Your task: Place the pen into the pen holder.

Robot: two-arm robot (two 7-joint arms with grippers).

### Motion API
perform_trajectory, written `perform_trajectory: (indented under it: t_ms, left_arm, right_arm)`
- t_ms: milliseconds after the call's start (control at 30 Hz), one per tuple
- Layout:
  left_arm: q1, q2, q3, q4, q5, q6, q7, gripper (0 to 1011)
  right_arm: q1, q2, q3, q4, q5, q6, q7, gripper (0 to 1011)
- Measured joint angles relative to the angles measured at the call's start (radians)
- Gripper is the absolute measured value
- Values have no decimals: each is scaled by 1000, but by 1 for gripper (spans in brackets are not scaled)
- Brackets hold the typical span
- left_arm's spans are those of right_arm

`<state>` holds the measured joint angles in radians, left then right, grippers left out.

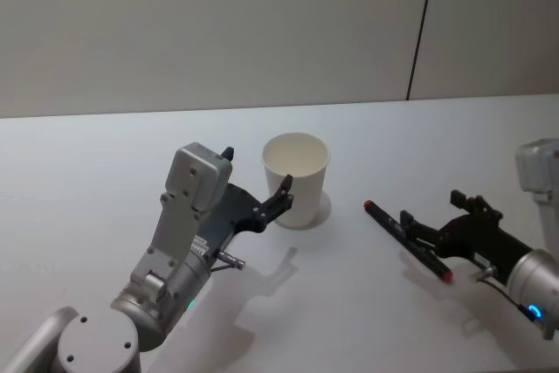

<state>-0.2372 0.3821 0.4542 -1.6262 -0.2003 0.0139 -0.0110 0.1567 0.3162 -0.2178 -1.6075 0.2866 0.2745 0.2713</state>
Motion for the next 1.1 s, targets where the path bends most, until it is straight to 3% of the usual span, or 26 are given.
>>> perform_trajectory:
  t_ms: [400,800,1100]
  left_arm:
    - [0,0,0,0,0,0,0,1000]
    - [0,0,0,0,0,0,0,1000]
    - [0,0,0,0,0,0,0,1000]
  right_arm:
    - [79,-40,-15,87,-2,121,17,1001]
    - [142,-79,-38,165,-21,184,26,1002]
    - [172,-101,-57,203,-46,204,36,816]
